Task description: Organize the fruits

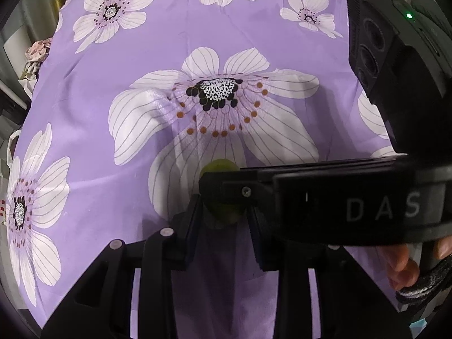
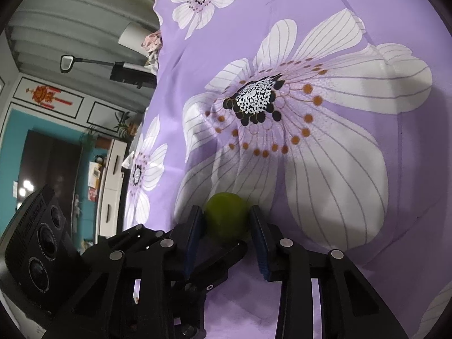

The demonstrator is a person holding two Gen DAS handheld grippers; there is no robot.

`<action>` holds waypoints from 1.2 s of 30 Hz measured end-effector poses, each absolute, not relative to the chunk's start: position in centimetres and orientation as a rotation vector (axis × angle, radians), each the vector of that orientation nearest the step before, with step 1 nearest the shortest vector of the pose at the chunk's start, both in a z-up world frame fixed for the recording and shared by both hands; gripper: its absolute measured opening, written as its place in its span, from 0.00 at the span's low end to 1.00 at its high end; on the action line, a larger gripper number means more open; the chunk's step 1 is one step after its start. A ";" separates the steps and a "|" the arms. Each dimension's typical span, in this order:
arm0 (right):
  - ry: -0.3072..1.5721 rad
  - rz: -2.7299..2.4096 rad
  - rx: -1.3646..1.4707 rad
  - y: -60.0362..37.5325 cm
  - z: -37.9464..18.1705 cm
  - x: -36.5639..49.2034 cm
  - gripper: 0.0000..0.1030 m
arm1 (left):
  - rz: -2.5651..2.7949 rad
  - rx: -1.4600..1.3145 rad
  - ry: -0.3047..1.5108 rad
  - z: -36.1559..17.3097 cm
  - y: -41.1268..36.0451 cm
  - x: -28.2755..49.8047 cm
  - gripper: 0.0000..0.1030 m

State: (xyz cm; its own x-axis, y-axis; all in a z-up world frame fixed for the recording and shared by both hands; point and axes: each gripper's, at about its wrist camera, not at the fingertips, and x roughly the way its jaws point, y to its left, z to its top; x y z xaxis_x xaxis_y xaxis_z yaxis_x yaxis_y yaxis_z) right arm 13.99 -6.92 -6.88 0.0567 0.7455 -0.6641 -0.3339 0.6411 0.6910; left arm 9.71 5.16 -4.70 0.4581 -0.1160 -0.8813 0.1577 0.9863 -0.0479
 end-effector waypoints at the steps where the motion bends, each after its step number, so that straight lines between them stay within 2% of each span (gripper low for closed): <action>1: 1.264 0.851 0.399 -7.0 -6.9 14.0 0.35 | -0.168 0.041 1.080 -4.7 5.2 9.7 0.31; 12: 1.232 0.846 0.422 -8.2 -6.3 13.0 0.35 | -0.182 0.048 1.050 -3.9 4.0 8.3 0.30; 36: 1.007 0.766 0.455 -14.1 0.8 7.4 0.35 | -0.283 0.144 0.869 2.7 -1.8 3.3 0.30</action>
State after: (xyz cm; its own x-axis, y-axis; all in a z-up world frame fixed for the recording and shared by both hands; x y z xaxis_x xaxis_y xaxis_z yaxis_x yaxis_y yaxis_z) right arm 7.43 -14.12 0.77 0.3130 0.7516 -0.5807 -0.3587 0.6596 0.6605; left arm 3.30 -1.78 2.68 0.6114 -0.1858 -0.7692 0.3027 0.9530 0.0103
